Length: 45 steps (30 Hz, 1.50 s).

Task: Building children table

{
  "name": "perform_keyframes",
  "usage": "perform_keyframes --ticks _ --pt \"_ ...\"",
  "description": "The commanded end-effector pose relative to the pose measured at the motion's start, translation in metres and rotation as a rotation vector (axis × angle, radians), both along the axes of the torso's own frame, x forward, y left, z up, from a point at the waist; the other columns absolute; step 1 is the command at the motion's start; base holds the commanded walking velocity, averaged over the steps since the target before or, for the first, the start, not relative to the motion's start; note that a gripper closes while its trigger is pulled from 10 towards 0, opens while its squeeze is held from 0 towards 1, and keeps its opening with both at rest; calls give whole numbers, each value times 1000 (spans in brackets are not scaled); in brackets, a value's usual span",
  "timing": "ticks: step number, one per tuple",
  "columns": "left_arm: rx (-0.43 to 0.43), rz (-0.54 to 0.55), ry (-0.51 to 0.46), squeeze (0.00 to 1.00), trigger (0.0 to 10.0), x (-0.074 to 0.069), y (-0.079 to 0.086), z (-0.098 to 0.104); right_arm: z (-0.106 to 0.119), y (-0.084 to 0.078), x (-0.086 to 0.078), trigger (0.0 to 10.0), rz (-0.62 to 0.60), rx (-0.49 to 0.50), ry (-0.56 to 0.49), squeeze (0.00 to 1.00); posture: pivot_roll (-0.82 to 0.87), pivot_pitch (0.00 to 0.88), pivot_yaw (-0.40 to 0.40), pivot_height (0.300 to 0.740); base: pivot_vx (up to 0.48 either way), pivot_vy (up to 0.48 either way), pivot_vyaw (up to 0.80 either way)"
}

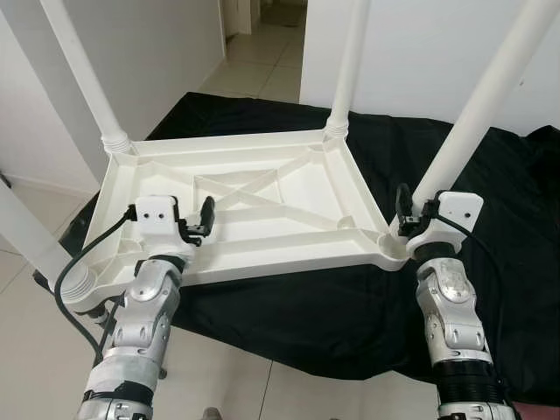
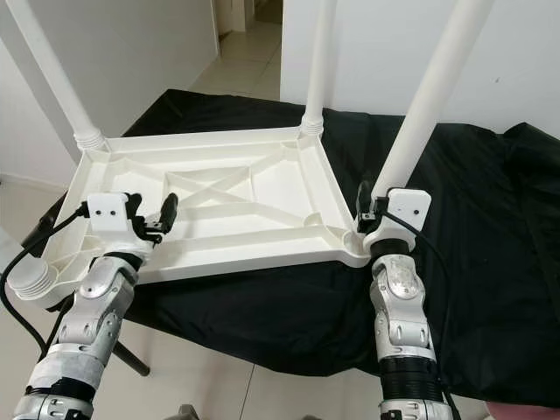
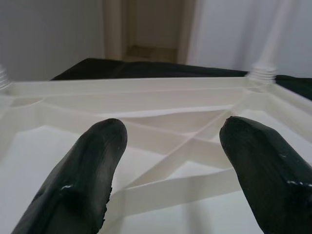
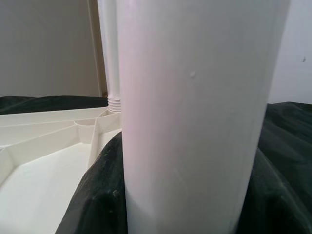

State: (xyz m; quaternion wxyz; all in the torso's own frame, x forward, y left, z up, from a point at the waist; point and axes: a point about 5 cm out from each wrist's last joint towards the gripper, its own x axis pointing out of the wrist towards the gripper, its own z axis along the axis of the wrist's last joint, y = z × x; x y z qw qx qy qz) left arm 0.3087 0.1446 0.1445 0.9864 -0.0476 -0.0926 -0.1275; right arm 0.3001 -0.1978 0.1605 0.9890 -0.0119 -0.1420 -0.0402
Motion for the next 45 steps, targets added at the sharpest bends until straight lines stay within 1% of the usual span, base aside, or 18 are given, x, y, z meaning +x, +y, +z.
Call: perform_keyframes --ticks 1,2,4,5,6,8,9,10,13,17,22,25,30,33,38,40,43,45 --pt "63 -239 -18 0 10000 -6 -18 1 -3 2 -1 10000 10 -9 0 0 -54 0 28 740 0 0 0" --pt "75 -300 -21 0 10000 -10 -24 3 -5 2 -1 10000 17 -12 3 0 -55 0 28 740 0 0 0" --pt "75 -300 -21 0 10000 -10 -24 3 -5 2 -1 10000 17 -12 3 0 -55 0 28 740 0 0 0" --pt "73 -363 -10 0 10000 -14 -30 2 -6 3 -2 10000 24 -18 7 0 -56 0 26 740 0 0 0" --pt "54 -490 24 0 10000 -24 -40 1 -14 4 -3 10000 47 -39 25 0 -56 0 26 740 0 0 0" --pt "54 -490 24 0 10000 -24 -40 1 -14 4 -3 10000 47 -39 25 0 -56 0 26 740 0 0 0" --pt "48 -518 34 0 10000 -26 -42 1 -17 5 -4 10000 53 -44 30 0 -56 0 26 740 0 0 0" --pt "48 -518 34 0 10000 -26 -42 1 -17 5 -4 10000 53 -44 30 0 -56 0 26 740 0 0 0" --pt "112 -587 39 0 10000 -35 -50 -1 -38 4 -4 10000 77 -54 98 0 -54 0 22 740 0 0 0" --pt "125 -595 43 0 10000 -36 -51 -1 -42 5 -5 10000 86 -50 111 0 -54 0 22 740 0 0 0" --pt "154 -626 64 0 10000 -39 -50 -3 -59 11 -6 10000 152 -73 163 0 -49 0 20 740 0 0 0" --pt "159 -632 73 0 10000 -40 -49 -3 -65 11 -9 10000 171 -69 176 0 -49 0 20 740 0 0 0" --pt "159 -629 79 0 10000 -41 -49 -3 -77 9 -15 10000 212 -102 209 0 -41 0 15 740 0 0 0" --pt "167 -631 79 0 10000 -42 -49 -3 -86 4 -18 10000 241 -117 254 0 -41 0 15 740 0 0 0" --pt "169 -630 80 0 10000 -41 -49 -3 -89 2 -16 10000 252 -112 285 0 -43 0 19 740 0 0 0" --pt "173 -631 82 0 10000 -41 -49 -3 -91 -2 -12 10000 258 -84 332 0 -43 0 21 740 0 0 0" --pt "176 -633 82 0 10000 -41 -49 -2 -94 -6 -8 10000 252 -74 386 0 -42 0 21 740 0 0 0" --pt "177 -631 80 0 10000 -41 -50 -2 -94 -8 -6 10000 254 -49 409 0 -42 0 21 740 0 0 0"
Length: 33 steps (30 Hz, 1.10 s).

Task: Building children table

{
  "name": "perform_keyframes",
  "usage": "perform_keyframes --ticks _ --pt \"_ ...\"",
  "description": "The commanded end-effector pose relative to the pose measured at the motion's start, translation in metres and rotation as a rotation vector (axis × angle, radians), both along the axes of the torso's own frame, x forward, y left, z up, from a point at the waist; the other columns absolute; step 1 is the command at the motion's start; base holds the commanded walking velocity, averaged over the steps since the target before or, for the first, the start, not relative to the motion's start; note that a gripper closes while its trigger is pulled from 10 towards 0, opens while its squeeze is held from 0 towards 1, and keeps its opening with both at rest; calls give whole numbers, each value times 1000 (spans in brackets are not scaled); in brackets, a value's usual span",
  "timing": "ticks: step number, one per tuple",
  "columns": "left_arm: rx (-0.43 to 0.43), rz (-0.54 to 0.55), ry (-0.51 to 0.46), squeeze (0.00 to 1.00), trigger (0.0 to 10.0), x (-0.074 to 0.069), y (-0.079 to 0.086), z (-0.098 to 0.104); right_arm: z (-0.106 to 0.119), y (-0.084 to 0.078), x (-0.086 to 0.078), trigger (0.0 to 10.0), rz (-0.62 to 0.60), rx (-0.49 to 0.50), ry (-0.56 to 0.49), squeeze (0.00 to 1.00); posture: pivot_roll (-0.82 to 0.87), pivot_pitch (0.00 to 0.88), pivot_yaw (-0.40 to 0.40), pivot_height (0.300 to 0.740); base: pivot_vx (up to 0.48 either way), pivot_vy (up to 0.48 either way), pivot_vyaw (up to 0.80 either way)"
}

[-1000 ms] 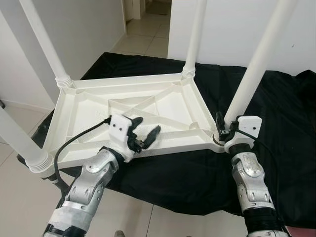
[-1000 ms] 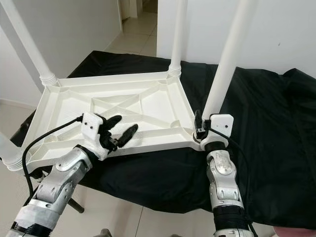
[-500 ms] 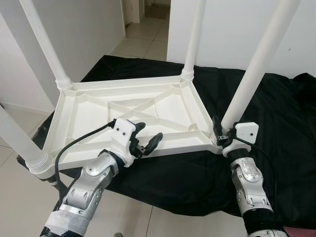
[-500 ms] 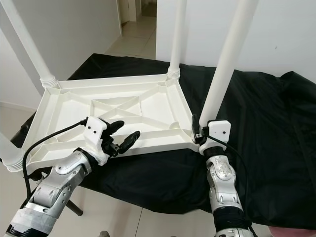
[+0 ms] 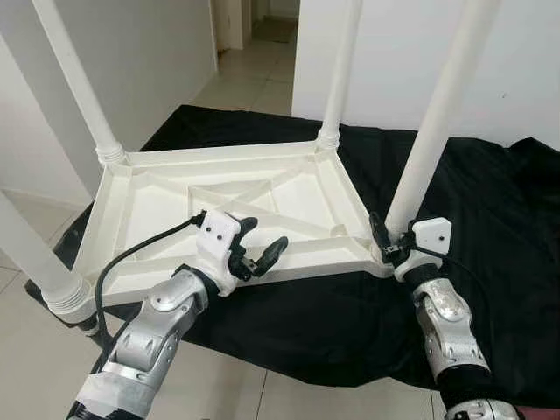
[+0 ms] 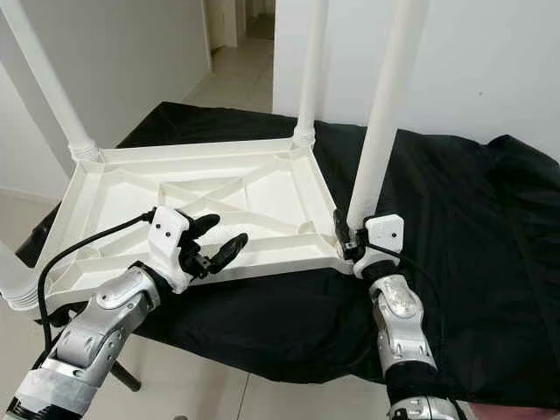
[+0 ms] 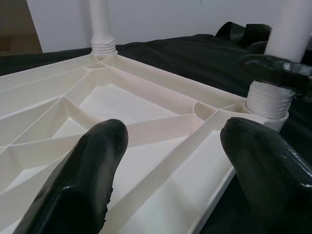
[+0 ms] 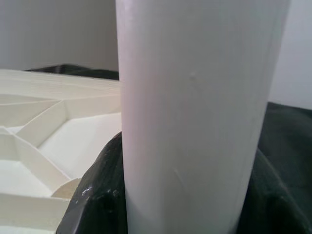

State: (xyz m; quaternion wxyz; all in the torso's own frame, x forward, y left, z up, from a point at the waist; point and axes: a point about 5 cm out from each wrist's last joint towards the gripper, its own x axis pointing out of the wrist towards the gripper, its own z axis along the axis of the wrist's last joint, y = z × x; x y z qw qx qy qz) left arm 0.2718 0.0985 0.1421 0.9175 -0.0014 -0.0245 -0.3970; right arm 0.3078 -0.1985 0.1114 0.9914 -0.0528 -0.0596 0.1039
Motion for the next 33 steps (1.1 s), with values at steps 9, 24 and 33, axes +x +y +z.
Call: perform_keyframes --ticks 9,24,33 --pt "17 -75 -7 0 10000 -4 -4 2 -50 -8 -16 10000 -8 68 249 0 -38 0 15 740 0 0 0" --pt "22 -74 -6 0 10000 -6 -4 0 0 5 -31 10000 59 180 -52 0 -44 0 2 740 0 0 0" --pt "27 -81 -5 0 10000 -6 -5 -1 29 -7 -26 10000 20 184 -155 0 -50 0 2 740 0 0 0"
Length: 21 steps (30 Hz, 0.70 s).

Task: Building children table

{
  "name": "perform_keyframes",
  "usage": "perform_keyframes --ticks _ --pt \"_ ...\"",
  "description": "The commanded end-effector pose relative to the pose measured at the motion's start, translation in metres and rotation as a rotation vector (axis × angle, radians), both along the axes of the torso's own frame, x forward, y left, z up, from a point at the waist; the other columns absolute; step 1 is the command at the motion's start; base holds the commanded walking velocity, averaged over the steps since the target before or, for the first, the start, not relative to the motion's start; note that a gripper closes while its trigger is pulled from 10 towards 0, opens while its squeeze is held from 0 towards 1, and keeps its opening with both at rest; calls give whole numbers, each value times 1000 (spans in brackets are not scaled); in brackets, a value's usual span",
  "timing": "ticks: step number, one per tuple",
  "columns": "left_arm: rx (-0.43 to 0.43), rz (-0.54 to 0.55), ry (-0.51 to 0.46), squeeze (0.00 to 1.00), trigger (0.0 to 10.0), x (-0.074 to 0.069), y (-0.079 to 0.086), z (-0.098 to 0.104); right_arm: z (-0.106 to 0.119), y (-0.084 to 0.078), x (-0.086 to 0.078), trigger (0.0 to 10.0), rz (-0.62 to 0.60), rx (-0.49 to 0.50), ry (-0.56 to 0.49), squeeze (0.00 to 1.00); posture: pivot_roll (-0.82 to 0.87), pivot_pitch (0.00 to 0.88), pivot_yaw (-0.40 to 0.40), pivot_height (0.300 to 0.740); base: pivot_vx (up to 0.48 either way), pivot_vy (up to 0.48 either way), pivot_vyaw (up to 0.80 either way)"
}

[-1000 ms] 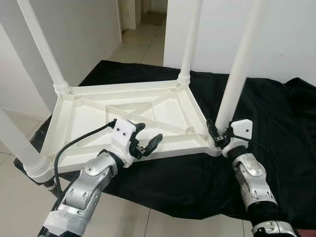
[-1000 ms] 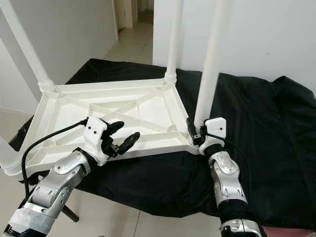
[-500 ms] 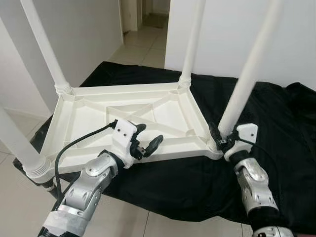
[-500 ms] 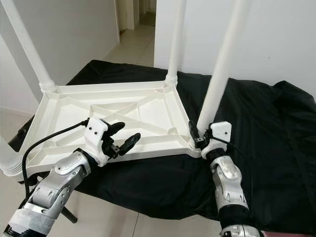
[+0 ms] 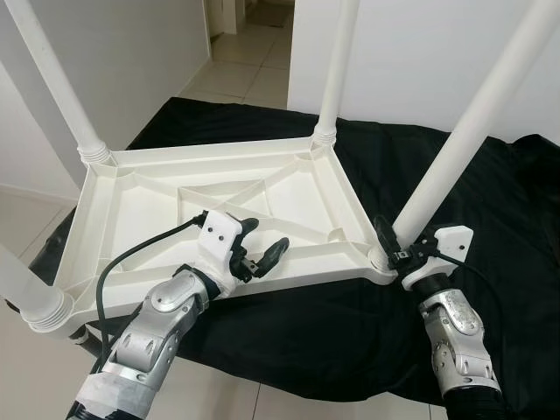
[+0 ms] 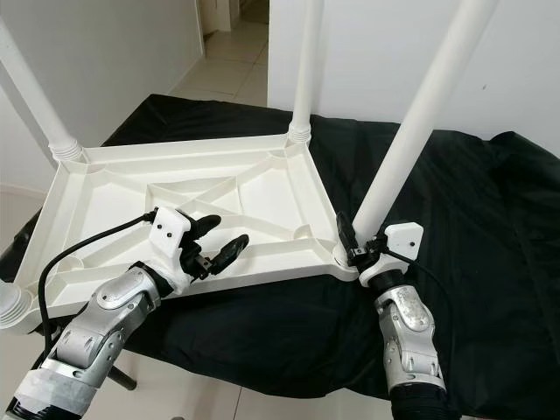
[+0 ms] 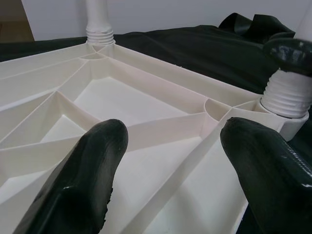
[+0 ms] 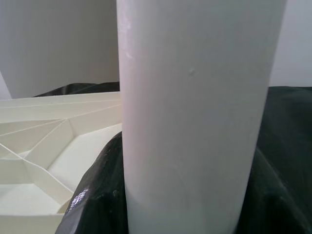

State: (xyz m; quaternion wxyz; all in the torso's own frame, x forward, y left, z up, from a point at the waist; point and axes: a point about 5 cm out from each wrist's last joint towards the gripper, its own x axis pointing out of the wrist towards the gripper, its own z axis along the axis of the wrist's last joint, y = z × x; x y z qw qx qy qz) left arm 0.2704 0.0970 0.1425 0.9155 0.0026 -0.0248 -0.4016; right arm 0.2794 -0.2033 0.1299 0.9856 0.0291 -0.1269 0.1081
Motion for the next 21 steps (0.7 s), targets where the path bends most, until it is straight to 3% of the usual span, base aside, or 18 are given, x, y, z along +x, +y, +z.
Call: perform_keyframes --ticks 1,14,21 --pt "25 -76 -4 0 10000 -4 -4 -1 21 -7 5 10000 -21 14 -68 0 -49 0 -1 740 0 0 0" --pt "91 -108 -75 0 10000 13 10 16 54 -16 11 10000 -55 37 -156 0 -38 0 -11 740 0 0 0" --pt "154 -217 -85 0 10000 18 -3 18 51 -18 15 10000 -78 24 -134 0 -38 0 -7 740 0 0 0"
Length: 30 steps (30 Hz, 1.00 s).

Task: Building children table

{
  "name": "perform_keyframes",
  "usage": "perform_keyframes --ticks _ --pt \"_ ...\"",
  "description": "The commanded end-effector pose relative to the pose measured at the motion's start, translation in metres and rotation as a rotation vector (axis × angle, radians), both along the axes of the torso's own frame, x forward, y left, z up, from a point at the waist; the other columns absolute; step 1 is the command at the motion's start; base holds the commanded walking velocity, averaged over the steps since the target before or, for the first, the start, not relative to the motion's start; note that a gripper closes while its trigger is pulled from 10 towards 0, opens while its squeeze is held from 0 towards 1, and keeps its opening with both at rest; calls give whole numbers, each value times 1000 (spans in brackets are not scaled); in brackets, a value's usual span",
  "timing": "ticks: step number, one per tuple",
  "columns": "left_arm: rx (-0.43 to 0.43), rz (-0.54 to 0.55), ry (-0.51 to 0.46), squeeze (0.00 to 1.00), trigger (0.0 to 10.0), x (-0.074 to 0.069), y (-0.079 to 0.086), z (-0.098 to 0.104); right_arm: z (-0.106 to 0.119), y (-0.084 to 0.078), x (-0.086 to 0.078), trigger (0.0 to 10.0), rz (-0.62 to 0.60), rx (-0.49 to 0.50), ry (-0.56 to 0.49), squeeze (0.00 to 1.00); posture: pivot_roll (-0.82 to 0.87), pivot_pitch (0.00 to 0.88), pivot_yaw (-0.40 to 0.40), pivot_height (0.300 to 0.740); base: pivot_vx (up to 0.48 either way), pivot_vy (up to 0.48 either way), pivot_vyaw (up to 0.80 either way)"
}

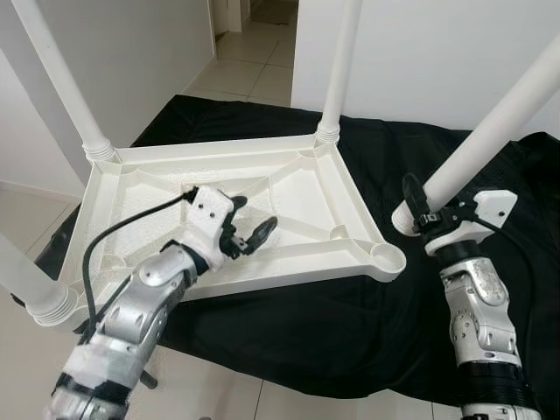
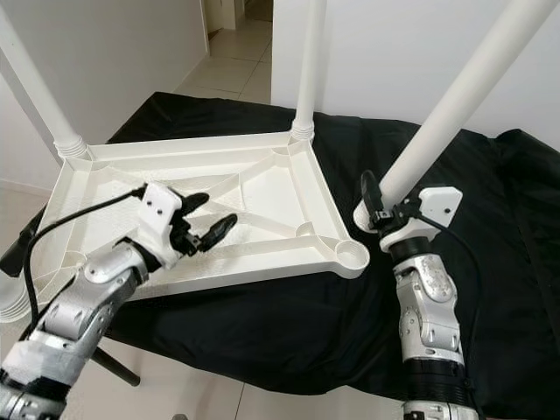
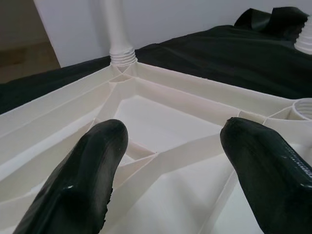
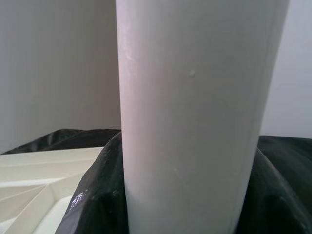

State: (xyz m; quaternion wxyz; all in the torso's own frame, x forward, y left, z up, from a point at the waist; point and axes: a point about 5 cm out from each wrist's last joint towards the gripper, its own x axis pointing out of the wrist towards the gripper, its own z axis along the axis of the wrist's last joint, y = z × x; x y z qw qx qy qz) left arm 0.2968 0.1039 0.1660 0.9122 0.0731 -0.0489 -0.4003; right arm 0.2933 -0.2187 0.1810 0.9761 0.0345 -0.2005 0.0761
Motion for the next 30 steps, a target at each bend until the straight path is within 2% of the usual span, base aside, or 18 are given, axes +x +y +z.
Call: perform_keyframes --ticks 1,2,4,5,7,8,10,18,20,27,30 --pt "64 -248 32 0 10000 -9 -13 -5 -1 -2 2 10000 -15 -13 16 0 -38 0 -7 740 0 0 0" --pt "64 -248 32 0 10000 -9 -13 -5 -1 -2 2 10000 -15 -13 16 0 -38 0 -7 740 0 0 0" --pt "95 -360 52 0 10000 -15 -28 -8 -2 -3 2 10000 -25 -14 30 0 -37 0 -7 740 0 0 0" --pt "95 -360 52 0 10000 -15 -28 -8 -2 -3 2 10000 -25 -14 30 0 -37 0 -7 740 0 0 0" --pt "139 -462 69 0 10000 -22 -41 -14 -4 -4 1 10000 -32 -18 40 0 -46 0 -1 740 0 0 0" --pt "139 -462 69 0 10000 -22 -41 -14 -4 -4 1 10000 -32 -18 40 0 -46 0 -1 740 0 0 0" --pt "170 -535 87 0 10000 -26 -51 -20 -5 -5 0 10000 -41 -25 47 0 -51 0 2 740 0 0 0" --pt "196 -609 113 0 10000 -30 -58 -26 -5 -6 -1 10000 -51 -33 50 0 -66 0 14 740 0 0 0" --pt "248 -647 148 0 10000 -30 -63 -39 -6 -7 -2 10000 -59 -42 53 0 -72 0 20 740 0 0 0" --pt "280 -636 167 0 10000 -26 -64 -44 -6 -6 -2 10000 -62 -45 55 0 -73 0 22 740 0 0 0" --pt "340 -665 174 0 10000 -27 -63 -52 -7 -6 -2 10000 -63 -49 59 0 -70 0 24 740 0 0 0"
